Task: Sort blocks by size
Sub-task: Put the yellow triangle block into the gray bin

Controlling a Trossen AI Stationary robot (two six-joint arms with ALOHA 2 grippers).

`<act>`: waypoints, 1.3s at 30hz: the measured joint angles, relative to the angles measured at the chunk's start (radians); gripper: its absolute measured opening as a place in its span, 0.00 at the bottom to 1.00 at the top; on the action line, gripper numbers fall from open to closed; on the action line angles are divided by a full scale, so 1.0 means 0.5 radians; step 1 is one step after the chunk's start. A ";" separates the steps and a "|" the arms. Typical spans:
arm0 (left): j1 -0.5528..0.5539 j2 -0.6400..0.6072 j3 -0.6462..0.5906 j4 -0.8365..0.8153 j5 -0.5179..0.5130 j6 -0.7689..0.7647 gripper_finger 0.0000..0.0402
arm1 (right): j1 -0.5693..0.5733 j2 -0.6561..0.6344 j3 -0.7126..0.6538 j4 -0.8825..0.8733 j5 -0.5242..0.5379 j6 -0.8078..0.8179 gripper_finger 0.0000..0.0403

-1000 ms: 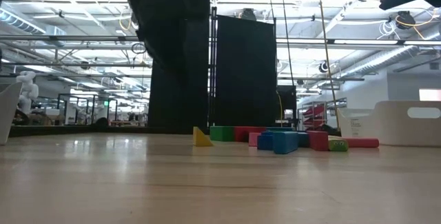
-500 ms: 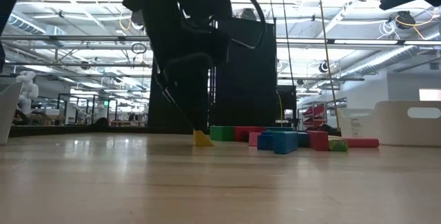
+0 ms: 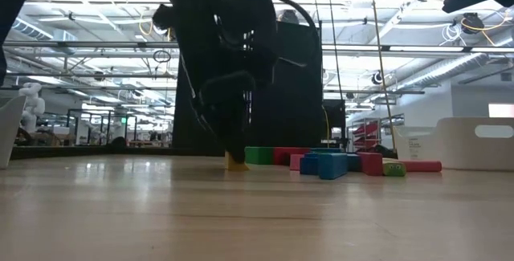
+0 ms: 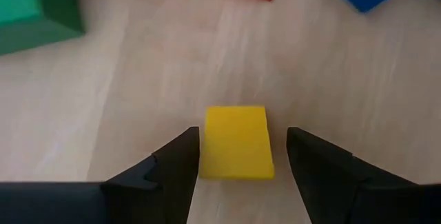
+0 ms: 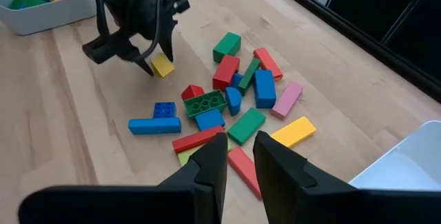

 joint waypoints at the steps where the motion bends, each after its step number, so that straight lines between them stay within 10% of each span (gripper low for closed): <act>1: 0.000 0.013 -0.001 0.014 0.002 0.022 0.55 | 0.000 0.000 0.000 -0.004 0.000 0.000 0.17; 11: -0.001 0.042 0.003 0.086 -0.020 0.059 0.30 | 0.000 0.000 0.000 -0.019 -0.001 0.000 0.17; 24: -0.218 -0.403 0.111 -0.486 0.040 -0.270 0.30 | 0.000 0.001 -0.001 -0.041 -0.002 0.000 0.17; 30: -0.553 -0.851 0.096 -1.257 -0.108 -0.892 0.30 | 0.000 0.001 -0.001 -0.047 -0.002 0.000 0.17; 39: -1.285 -1.358 -0.168 -1.518 -0.198 -2.203 0.30 | 0.000 0.001 -0.001 -0.033 -0.002 0.000 0.17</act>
